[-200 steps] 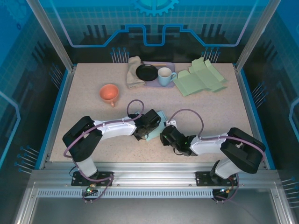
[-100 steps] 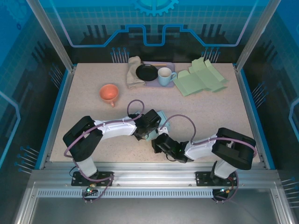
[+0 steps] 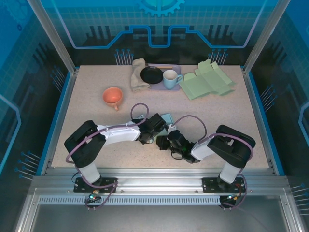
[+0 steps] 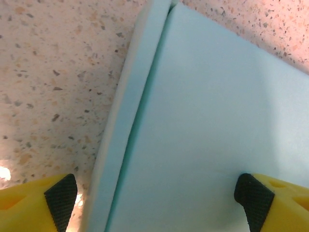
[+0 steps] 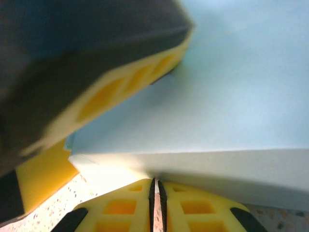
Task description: Fold the paper box
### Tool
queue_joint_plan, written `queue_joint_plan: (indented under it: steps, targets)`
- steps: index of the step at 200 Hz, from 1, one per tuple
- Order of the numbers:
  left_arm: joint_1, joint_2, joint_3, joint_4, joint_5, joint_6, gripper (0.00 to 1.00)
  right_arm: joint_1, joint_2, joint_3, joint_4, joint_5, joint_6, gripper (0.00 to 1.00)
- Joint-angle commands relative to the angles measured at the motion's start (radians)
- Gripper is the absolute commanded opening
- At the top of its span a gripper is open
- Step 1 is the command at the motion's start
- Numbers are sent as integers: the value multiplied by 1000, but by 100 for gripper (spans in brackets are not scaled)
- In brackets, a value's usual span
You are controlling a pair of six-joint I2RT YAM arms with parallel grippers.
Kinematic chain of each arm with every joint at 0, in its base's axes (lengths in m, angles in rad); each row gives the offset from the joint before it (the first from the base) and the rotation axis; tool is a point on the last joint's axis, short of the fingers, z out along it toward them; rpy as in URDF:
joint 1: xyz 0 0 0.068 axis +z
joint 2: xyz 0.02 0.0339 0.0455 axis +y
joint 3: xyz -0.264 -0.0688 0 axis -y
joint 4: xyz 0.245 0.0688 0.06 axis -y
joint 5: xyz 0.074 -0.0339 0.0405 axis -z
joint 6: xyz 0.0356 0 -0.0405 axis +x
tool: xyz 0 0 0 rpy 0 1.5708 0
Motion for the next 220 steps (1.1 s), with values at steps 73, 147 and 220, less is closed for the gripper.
queue_joint_plan:
  steps: [73,147,220]
  targets:
    - [42,-209,35,-329,-106,424,99,-140,-516,-33,-679,90,48,13]
    - [285,-168,34,49,286,947,99,-227,-515,54,-795,-130,71,0]
    - [315,-8,90,120,417,980,99,-234,-209,132,-595,-269,133,0]
